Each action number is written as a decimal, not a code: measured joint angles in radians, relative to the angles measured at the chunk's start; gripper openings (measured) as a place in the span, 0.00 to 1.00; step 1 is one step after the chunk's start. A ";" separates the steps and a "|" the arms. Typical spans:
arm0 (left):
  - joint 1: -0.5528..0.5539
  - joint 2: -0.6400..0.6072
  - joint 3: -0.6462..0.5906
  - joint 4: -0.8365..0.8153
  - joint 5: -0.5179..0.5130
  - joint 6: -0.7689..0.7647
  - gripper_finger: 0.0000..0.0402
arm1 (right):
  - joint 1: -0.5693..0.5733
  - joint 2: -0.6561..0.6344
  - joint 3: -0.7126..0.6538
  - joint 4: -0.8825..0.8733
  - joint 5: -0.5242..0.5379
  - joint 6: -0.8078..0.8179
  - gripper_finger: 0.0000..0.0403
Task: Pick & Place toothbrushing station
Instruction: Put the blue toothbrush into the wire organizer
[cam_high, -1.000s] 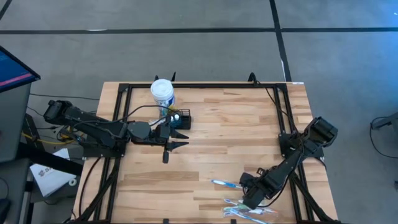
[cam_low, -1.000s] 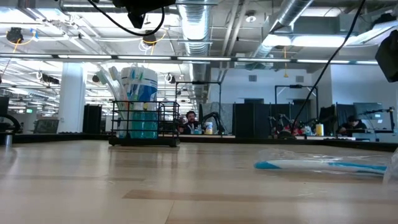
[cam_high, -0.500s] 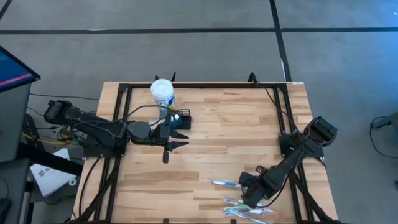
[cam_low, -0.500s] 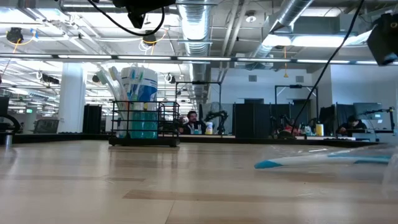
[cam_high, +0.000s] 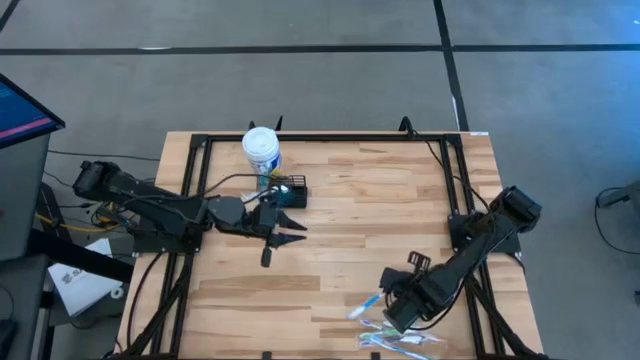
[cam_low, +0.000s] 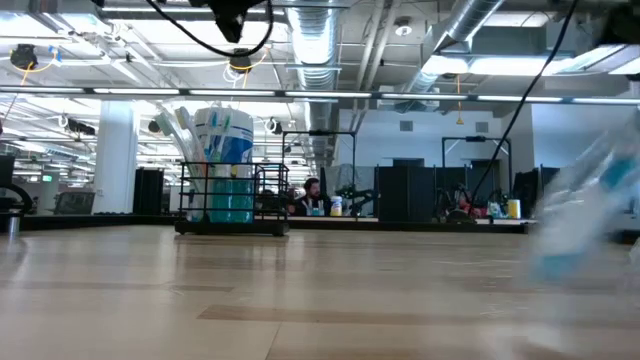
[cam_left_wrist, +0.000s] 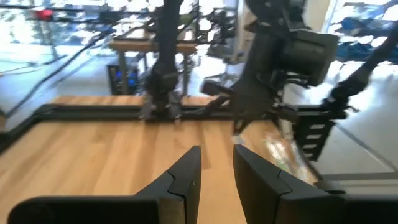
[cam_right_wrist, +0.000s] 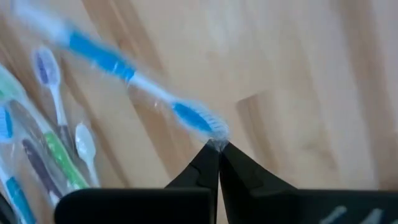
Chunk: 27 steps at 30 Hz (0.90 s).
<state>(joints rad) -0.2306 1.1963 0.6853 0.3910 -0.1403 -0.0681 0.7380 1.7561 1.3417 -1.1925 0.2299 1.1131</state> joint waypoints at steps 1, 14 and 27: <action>0.000 0.019 0.000 0.025 0.016 0.000 0.22 | -0.003 0.000 0.015 -0.015 0.015 -0.009 0.00; 0.039 0.239 0.000 0.336 0.045 -0.082 0.22 | -0.039 0.000 0.115 -0.157 0.177 -0.098 0.00; 0.068 0.363 0.013 0.494 0.171 -0.229 0.22 | -0.041 0.000 0.206 -0.263 0.399 -0.130 0.00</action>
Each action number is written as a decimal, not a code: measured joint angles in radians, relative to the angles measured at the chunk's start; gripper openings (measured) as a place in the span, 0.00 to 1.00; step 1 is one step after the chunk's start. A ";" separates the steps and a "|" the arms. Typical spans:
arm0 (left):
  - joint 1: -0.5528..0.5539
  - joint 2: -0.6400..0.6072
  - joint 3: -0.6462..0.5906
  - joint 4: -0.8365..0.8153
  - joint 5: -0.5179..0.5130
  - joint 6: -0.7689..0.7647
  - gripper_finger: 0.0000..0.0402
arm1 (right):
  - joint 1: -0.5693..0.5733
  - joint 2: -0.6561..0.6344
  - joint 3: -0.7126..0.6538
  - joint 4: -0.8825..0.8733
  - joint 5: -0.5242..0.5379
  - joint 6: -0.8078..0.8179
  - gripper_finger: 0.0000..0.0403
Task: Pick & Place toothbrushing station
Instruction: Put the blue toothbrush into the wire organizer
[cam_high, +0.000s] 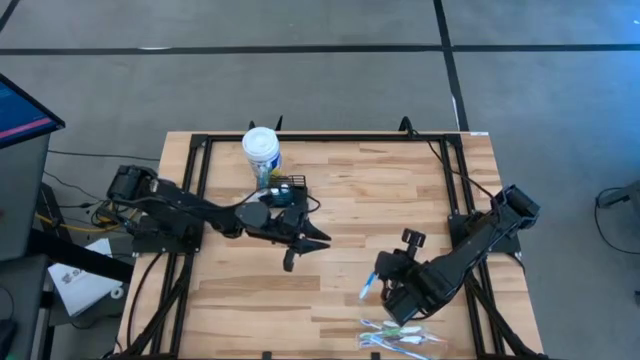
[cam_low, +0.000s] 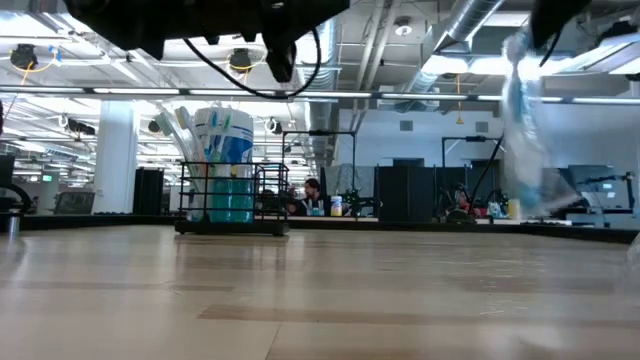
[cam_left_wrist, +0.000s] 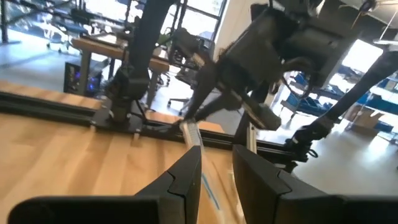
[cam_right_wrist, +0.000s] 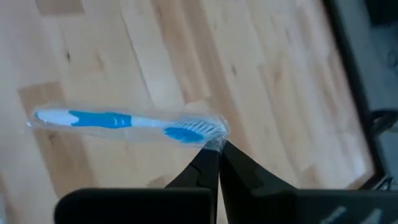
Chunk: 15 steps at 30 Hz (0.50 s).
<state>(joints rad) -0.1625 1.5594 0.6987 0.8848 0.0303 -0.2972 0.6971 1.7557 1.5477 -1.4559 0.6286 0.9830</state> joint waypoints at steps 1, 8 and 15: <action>0.001 0.016 0.009 0.005 0.006 -0.013 0.22 | 0.000 0.000 0.007 0.001 0.020 -0.011 0.00; 0.002 0.098 0.092 0.013 0.028 -0.033 0.22 | -0.015 0.000 0.050 0.001 0.128 -0.090 0.00; 0.048 0.125 0.138 0.013 0.107 -0.111 0.22 | -0.019 0.000 0.084 -0.004 0.186 -0.157 0.00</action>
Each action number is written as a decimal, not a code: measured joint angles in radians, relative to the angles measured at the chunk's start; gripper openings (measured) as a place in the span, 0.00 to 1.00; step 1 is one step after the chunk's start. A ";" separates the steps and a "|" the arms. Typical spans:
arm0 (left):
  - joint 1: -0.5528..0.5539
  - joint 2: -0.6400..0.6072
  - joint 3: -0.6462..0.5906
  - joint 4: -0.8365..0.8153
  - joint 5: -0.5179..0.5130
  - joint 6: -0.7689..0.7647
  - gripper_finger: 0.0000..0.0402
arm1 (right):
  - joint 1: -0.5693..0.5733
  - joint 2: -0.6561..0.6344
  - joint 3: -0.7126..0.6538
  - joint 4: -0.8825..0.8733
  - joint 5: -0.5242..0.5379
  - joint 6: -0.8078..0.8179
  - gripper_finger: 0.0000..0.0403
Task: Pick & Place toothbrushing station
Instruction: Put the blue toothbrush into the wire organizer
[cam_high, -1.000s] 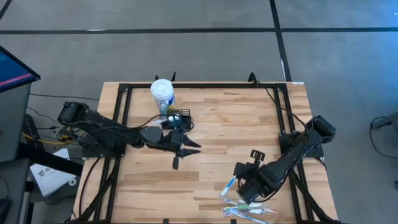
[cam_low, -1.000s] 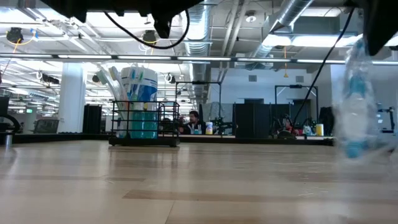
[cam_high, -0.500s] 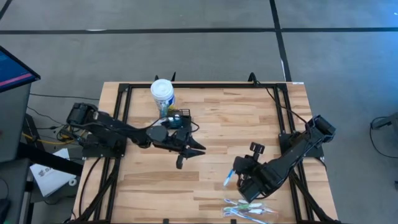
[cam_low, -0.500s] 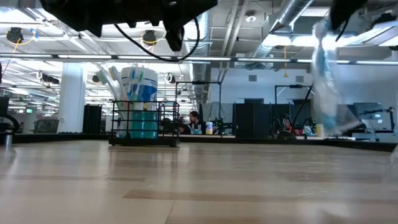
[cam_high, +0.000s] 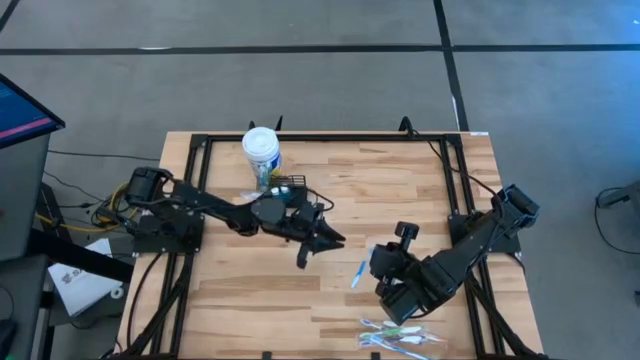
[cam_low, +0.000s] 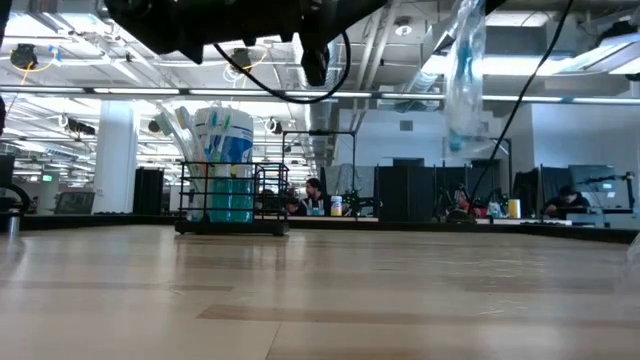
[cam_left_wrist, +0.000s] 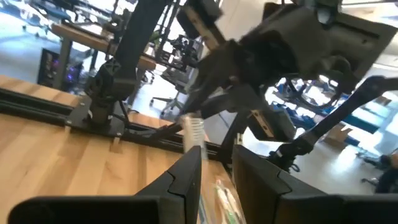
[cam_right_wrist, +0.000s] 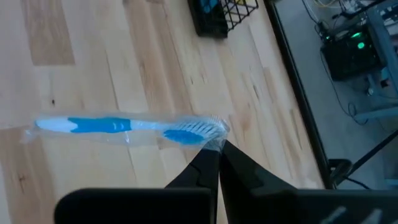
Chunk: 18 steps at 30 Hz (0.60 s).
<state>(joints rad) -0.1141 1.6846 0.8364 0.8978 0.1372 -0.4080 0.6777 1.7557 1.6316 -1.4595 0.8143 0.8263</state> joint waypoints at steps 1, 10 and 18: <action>0.009 0.000 0.000 0.001 0.013 -0.019 0.22 | 0.000 0.000 0.004 0.001 0.002 -0.005 0.00; 0.030 0.054 0.018 0.002 0.062 -0.085 0.22 | -0.007 0.000 0.031 0.002 0.063 -0.054 0.00; 0.032 0.145 0.114 0.007 0.116 -0.092 0.23 | -0.012 0.000 0.044 0.005 0.086 -0.078 0.00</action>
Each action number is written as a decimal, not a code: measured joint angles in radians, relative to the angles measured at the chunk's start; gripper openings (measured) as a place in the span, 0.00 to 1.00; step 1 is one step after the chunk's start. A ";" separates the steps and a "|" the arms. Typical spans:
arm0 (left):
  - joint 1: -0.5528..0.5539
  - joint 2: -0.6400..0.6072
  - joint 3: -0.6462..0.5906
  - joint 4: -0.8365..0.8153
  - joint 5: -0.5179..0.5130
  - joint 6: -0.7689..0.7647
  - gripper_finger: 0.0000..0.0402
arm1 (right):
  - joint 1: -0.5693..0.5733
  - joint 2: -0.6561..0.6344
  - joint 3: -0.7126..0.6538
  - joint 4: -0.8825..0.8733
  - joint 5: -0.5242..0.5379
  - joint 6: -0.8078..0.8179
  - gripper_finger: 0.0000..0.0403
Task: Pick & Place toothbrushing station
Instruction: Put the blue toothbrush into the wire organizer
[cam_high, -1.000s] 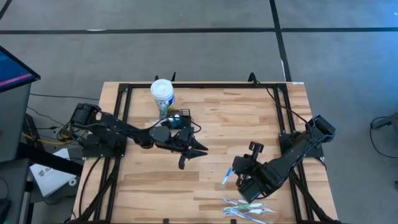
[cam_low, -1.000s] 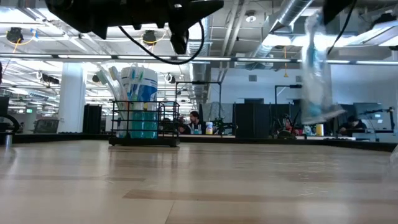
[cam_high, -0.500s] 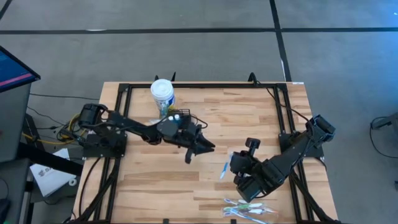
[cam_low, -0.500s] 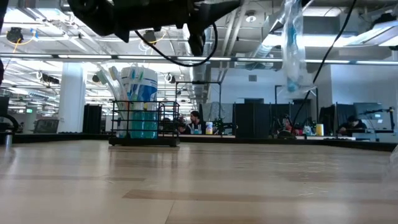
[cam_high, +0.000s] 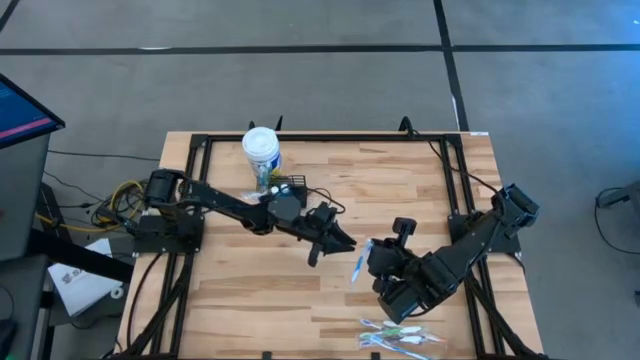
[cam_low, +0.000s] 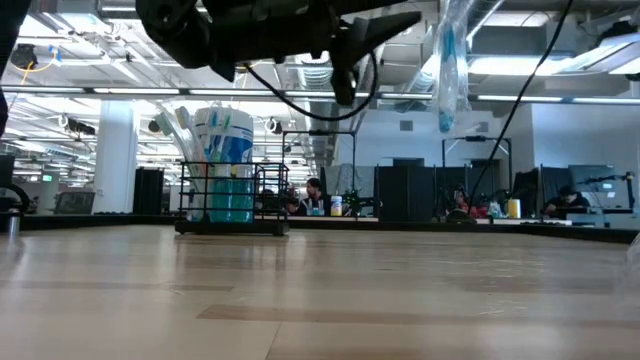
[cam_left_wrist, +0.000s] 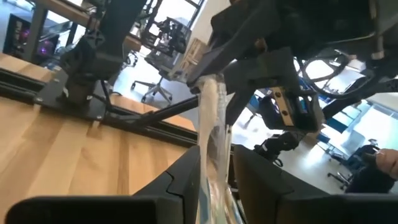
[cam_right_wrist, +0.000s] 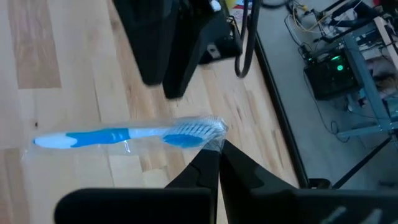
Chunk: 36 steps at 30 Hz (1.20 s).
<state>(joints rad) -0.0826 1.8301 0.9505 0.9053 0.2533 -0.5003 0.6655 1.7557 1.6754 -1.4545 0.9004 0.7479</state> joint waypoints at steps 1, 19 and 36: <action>0.001 0.012 0.010 0.000 0.006 0.000 0.24 | 0.000 0.000 0.000 0.000 0.002 -0.001 0.00; 0.017 0.045 0.053 0.018 0.037 0.017 0.41 | -0.020 0.000 0.000 0.035 0.051 -0.066 0.00; 0.017 0.043 0.053 0.019 0.035 0.032 0.30 | -0.068 0.000 -0.001 0.116 0.054 -0.208 0.00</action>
<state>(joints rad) -0.0658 1.8729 1.0039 0.9241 0.2886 -0.4679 0.5972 1.7557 1.6745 -1.3380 0.9539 0.5399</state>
